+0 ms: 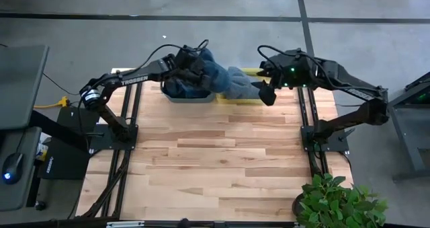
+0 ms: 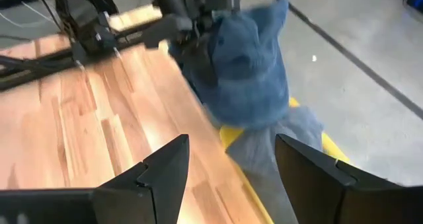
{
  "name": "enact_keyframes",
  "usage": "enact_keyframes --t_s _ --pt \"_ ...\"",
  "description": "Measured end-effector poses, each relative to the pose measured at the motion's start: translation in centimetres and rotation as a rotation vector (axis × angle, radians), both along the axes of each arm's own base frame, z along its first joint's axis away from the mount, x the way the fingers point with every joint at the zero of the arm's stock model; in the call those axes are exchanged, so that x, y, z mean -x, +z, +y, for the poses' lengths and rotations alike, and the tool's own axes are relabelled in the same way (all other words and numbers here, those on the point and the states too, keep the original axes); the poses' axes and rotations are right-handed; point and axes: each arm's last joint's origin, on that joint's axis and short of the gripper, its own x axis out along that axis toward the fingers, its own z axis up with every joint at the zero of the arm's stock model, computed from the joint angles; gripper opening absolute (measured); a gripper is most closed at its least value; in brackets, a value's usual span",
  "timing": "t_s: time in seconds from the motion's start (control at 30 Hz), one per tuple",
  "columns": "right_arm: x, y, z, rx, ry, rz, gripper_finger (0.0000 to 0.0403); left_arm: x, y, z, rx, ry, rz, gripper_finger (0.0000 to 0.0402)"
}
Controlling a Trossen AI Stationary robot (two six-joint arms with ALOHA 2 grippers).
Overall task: Pick & Place hat
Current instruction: Put the blue cap into the blue bin
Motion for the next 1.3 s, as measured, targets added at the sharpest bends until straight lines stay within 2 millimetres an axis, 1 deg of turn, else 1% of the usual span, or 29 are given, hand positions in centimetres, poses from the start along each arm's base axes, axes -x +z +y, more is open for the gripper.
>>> enact_keyframes --t_s 0.17,0.33,0.57,0.87,0.97,1.13,1.3 --pt "-0.1 -0.3 0.7 -0.007 0.012 0.032 0.0218 1.0 -0.6 1.1 -0.072 0.102 0.109 0.0008" --pt "-0.2 -0.3 1.3 0.004 -0.001 0.031 0.0218 2.0 -0.7 1.8 -0.092 0.186 0.184 0.0008" --pt "-0.3 -0.3 1.8 0.030 -0.021 0.034 0.0218 2.8 -1.5 1.7 -0.098 0.254 0.319 0.0008" --pt "-0.4 -0.3 1.7 0.036 -0.033 0.028 0.0218 2.7 -1.5 1.8 -0.083 0.282 0.302 0.0008" --pt "-0.5 -0.2 1.7 0.040 -0.037 0.018 0.0217 2.1 -1.7 1.6 -0.075 0.285 0.292 0.0008" --pt "-0.7 -0.4 1.6 0.042 -0.047 0.010 0.0217 0.4 -3.8 0.9 -0.005 0.262 0.327 0.0008" --pt "-0.7 -0.4 1.8 0.032 -0.047 0.005 0.0217 -1.1 -5.5 0.3 -0.012 0.270 0.366 0.0008"
